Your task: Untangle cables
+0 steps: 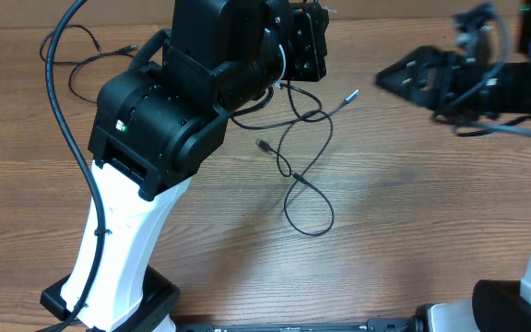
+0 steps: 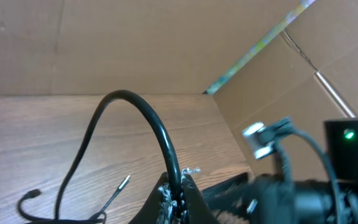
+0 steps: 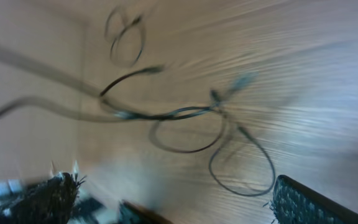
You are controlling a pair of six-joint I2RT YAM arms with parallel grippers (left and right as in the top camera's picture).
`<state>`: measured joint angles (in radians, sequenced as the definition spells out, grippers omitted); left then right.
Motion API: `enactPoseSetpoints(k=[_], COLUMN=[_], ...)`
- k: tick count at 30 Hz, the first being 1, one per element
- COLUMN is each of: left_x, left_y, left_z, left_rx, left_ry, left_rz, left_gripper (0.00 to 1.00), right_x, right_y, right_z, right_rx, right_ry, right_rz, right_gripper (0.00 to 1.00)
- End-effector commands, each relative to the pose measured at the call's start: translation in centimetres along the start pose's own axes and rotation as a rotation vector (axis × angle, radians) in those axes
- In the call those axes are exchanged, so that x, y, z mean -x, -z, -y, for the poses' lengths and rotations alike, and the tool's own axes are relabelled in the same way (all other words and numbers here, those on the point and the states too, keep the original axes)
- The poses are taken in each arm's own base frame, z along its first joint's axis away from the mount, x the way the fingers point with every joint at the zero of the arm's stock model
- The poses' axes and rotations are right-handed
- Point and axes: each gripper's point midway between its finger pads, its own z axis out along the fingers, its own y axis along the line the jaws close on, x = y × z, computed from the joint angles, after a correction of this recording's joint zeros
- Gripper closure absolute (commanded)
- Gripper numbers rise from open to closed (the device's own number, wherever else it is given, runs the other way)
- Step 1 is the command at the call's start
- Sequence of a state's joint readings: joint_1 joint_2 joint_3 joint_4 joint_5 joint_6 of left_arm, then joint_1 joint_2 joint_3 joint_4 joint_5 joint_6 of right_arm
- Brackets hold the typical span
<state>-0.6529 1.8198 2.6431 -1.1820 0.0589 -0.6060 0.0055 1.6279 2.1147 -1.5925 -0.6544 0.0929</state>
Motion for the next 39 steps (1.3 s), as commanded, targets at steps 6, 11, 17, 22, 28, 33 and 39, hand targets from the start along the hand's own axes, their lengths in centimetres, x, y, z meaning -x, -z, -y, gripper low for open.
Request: enactPoseSetpoints(k=[6, 11, 17, 22, 28, 33, 39], left_x=[0.1, 0.1, 0.1, 0.1, -0.1, -0.1, -0.1], left_y=[0.5, 0.5, 0.5, 0.5, 0.5, 0.5, 0.5], left_z=[0.7, 0.7, 0.7, 0.7, 1.0, 1.0, 1.0], left_rx=[-0.031, -0.03, -0.029, -0.029, -0.048, -0.049, -0.048], left_ry=[0.135, 0.156, 0.193, 0.193, 0.193, 0.193, 0.192], left_rz=[-0.001, 0.001, 0.0, -0.001, -0.015, -0.017, -0.017], left_gripper=[0.96, 0.96, 0.96, 0.95, 0.96, 0.96, 0.96], right_x=[-0.9, -1.1, -1.2, -1.5, -2.1, -2.9, -2.4], right_y=[-4.9, -7.2, -10.4, -11.5, -12.2, -12.9, -13.3], right_z=[0.2, 1.3, 1.8, 0.3, -1.3, -2.7, -3.0], right_rx=[-0.117, -0.098, -0.038, 0.035, 0.069, 0.09, 0.093], right_ry=[0.199, 0.189, 0.232, 0.344, 0.468, 0.536, 0.556], right_rz=[-0.065, -0.085, -0.088, -0.089, -0.096, -0.109, -0.088], right_gripper=[0.0, 0.0, 0.12, 0.16, 0.16, 0.16, 0.51])
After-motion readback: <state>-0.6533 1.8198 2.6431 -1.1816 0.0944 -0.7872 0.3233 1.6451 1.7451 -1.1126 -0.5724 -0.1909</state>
